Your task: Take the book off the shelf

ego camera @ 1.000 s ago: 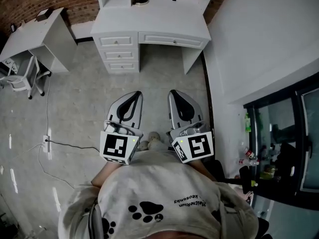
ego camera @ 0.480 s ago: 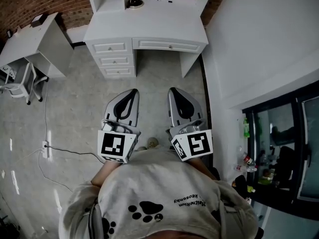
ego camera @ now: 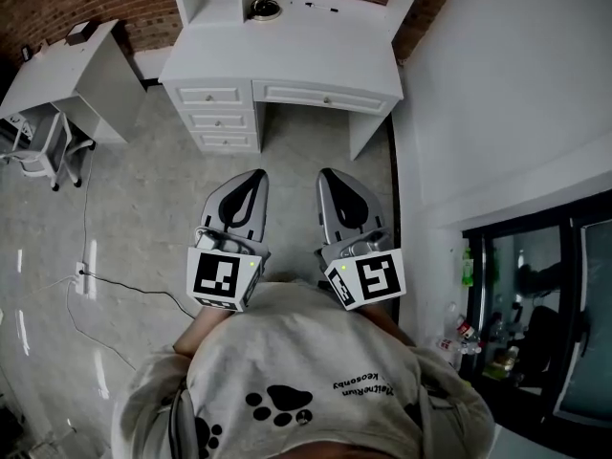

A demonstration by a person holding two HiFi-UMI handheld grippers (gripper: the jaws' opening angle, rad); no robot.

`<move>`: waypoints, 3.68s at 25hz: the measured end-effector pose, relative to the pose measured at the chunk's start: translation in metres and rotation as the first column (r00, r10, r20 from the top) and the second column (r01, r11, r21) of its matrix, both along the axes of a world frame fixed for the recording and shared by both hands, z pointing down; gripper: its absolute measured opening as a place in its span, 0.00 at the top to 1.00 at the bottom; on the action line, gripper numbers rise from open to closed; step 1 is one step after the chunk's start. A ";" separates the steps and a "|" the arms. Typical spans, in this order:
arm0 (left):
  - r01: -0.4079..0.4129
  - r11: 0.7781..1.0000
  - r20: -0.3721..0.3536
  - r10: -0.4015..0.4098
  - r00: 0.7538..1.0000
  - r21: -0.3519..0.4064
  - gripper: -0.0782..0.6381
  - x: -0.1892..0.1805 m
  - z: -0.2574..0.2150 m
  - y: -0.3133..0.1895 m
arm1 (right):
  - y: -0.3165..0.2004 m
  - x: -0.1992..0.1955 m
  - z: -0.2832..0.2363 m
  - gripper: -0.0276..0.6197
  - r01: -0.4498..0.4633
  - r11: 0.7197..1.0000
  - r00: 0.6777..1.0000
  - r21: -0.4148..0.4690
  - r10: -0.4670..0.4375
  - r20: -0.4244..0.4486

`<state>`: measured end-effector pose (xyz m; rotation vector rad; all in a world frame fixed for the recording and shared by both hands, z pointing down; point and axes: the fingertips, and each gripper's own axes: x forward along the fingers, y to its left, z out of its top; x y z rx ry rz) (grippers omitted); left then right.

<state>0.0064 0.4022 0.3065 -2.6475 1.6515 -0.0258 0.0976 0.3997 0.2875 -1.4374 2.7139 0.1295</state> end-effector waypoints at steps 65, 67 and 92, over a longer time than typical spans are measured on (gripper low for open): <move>-0.025 1.000 -0.013 0.025 1.000 0.015 0.88 -0.070 0.003 -0.421 | -0.425 -0.066 -0.003 0.93 -0.025 0.999 0.999 0.038 0.026 -0.025; -0.021 1.000 -0.018 0.021 1.000 0.023 0.88 -0.061 0.000 -0.439 | -0.443 -0.057 -0.005 0.93 -0.022 0.999 0.999 0.042 0.023 -0.024; 0.008 1.000 -0.033 -0.008 0.999 0.020 0.88 -0.035 0.002 -0.548 | -0.545 -0.039 0.011 0.93 0.006 1.000 1.000 0.016 -0.006 -0.021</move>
